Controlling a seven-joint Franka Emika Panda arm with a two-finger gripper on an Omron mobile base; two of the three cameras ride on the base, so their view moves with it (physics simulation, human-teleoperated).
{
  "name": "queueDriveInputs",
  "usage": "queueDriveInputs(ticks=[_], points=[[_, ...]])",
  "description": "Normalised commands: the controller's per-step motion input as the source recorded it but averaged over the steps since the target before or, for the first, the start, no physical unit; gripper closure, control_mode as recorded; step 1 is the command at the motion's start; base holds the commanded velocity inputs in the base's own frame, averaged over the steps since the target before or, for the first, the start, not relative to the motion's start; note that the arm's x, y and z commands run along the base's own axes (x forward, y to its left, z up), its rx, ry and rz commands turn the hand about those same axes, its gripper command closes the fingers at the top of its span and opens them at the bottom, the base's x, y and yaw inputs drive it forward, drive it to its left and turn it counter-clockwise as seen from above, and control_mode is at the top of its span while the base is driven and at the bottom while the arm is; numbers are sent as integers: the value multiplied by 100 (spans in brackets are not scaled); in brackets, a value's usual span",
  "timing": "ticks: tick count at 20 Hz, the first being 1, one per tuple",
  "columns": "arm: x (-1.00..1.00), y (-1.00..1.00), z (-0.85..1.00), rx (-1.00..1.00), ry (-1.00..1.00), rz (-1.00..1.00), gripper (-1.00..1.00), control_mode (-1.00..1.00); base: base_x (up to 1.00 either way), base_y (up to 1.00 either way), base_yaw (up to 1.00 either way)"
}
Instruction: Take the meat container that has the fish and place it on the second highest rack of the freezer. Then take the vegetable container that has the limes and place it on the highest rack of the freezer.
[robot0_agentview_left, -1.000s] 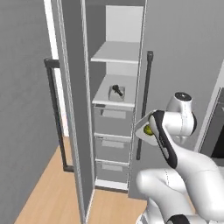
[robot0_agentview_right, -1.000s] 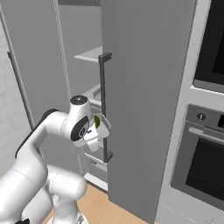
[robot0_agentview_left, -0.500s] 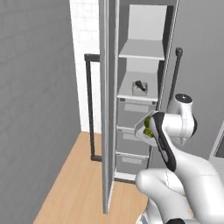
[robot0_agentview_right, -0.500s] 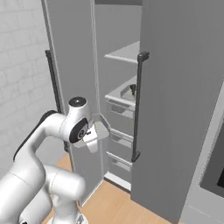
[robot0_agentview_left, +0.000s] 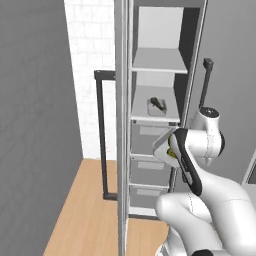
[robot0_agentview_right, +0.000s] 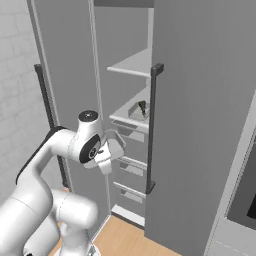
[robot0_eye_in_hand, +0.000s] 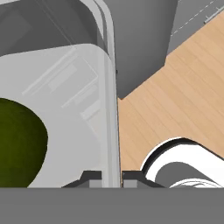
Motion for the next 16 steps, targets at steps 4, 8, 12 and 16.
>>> queueDriveInputs(ticks=[4,8,12,16], points=[[0,0,0,0,0,0,100,100,69,0,-2],[0,0,0,0,0,0,100,100,38,12,-1],[0,0,0,0,0,0,100,100,45,18,-1],[0,0,0,0,0,0,100,100,49,0,-4]])
